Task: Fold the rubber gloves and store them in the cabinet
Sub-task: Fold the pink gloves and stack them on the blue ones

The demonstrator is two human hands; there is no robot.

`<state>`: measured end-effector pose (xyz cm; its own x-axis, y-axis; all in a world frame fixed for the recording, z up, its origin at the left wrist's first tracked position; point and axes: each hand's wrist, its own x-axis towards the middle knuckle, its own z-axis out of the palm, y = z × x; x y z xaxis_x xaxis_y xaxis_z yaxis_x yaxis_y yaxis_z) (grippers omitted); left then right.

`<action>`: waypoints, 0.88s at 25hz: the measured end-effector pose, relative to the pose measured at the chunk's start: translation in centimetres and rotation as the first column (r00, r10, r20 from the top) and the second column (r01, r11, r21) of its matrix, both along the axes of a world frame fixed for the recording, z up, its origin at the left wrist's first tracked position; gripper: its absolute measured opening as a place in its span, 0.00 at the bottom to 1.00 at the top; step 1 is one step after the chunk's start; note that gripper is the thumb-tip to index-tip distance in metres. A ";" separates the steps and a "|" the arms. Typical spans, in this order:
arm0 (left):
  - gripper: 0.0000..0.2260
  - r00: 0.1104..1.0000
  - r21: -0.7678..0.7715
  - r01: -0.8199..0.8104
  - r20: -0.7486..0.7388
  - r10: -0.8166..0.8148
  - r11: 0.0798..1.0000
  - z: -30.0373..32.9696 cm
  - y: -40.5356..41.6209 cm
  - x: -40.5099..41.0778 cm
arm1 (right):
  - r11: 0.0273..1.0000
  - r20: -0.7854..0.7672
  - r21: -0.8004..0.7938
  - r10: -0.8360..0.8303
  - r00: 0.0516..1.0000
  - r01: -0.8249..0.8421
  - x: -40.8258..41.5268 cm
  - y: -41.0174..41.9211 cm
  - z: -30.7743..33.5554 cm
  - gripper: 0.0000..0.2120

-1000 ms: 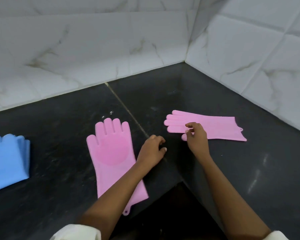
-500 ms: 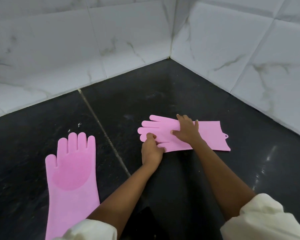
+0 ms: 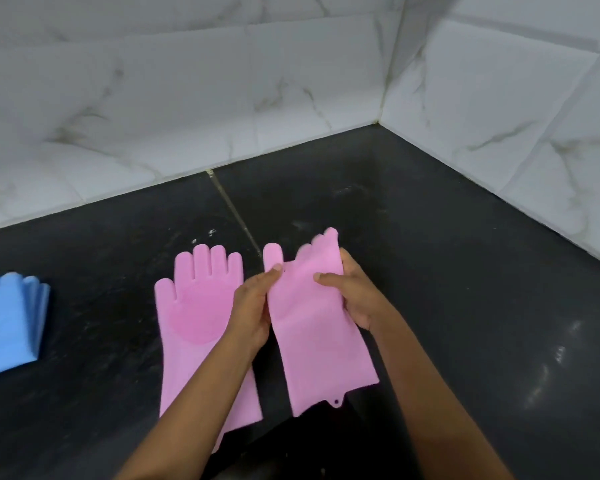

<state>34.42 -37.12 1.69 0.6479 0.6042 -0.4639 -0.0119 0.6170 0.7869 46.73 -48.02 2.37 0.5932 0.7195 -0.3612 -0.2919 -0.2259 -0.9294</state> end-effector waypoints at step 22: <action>0.24 0.982 0.396 0.101 -0.189 -0.026 0.913 -2.5 7.0 -14.9 | 0.929 0.144 -0.358 -0.039 0.989 0.089 -13.4 6.5 -1.9 0.10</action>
